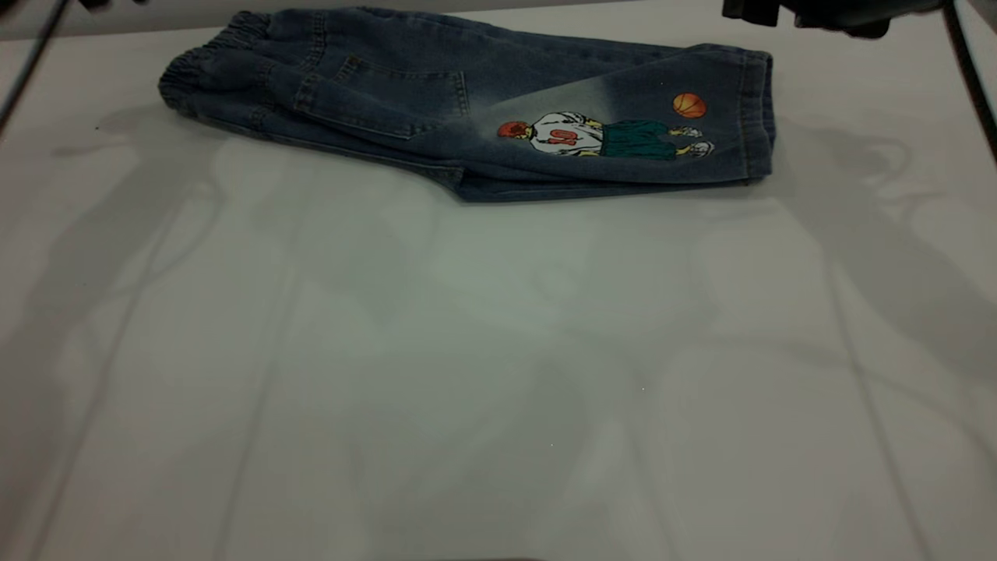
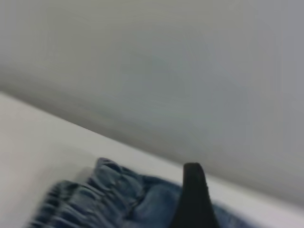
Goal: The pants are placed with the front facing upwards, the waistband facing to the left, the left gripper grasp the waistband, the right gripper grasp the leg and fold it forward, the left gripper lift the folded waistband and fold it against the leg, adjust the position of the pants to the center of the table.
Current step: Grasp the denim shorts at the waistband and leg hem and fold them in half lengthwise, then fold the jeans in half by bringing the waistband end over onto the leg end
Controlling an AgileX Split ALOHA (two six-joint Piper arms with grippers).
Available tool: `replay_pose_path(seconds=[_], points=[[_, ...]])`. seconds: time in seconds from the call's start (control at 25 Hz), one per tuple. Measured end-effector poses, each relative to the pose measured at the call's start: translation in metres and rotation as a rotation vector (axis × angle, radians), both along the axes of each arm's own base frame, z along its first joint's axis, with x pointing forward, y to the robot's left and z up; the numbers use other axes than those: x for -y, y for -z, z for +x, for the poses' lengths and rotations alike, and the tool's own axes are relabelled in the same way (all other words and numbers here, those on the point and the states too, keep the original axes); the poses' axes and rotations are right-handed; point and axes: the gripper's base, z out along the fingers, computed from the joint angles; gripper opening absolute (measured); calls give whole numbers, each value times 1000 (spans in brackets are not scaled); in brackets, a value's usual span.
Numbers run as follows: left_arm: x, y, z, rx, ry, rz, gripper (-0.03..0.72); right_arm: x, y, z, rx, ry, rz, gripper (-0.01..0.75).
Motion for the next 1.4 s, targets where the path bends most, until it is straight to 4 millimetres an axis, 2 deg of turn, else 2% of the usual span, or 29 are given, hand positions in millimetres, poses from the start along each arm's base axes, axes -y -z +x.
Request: replay_pose_path(seconds=[0.2, 0.36, 0.48, 0.68, 1.4], points=[[-4, -29, -2, -144, 110, 386, 501, 1, -31, -12, -81, -82, -109, 437], [-6, -52, -5, -177, 145, 475, 501, 6, -53, -16, -192, -70, -171, 437], [-1, -61, -6, -197, 182, 417, 501, 8, -67, -11, -267, -47, -201, 437], [2, -61, -8, -238, 183, 310, 497, 10, -80, -6, -335, -30, -228, 437], [3, -63, -7, -250, 179, 269, 493, 10, -80, -7, -352, -30, -232, 438]])
